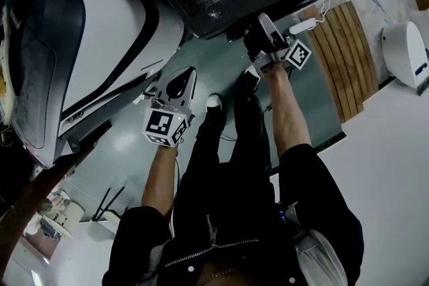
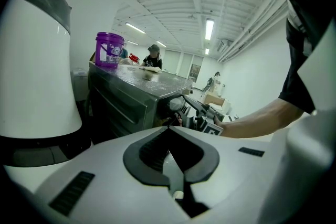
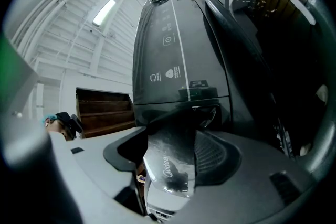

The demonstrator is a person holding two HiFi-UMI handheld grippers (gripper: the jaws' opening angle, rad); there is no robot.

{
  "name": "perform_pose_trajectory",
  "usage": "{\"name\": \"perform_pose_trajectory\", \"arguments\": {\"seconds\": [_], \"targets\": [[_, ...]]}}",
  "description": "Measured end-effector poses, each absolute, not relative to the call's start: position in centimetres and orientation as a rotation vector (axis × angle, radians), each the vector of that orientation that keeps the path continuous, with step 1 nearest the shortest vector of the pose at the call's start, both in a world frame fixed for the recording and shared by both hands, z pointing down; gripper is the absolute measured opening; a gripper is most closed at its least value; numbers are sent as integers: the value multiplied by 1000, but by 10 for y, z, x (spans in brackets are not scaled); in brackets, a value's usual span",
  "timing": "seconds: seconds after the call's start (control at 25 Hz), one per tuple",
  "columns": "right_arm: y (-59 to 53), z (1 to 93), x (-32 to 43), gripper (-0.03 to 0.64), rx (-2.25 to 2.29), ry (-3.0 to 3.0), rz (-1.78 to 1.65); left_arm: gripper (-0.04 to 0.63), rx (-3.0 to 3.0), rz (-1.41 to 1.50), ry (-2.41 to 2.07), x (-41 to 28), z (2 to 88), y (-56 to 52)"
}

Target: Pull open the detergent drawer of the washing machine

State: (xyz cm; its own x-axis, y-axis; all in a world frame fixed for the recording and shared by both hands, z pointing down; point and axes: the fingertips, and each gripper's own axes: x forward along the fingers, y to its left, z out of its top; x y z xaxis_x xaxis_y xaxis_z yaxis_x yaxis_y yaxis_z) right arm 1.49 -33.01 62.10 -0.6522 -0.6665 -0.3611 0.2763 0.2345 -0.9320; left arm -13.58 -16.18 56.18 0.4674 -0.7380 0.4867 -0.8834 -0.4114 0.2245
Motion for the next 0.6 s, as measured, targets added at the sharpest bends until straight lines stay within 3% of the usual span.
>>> {"name": "perform_pose_trajectory", "arguments": {"seconds": [0.6], "targets": [[-316,622,27,231,-378,1710,-1533,18,2257,410,-1342,-148,565,-164]]}}
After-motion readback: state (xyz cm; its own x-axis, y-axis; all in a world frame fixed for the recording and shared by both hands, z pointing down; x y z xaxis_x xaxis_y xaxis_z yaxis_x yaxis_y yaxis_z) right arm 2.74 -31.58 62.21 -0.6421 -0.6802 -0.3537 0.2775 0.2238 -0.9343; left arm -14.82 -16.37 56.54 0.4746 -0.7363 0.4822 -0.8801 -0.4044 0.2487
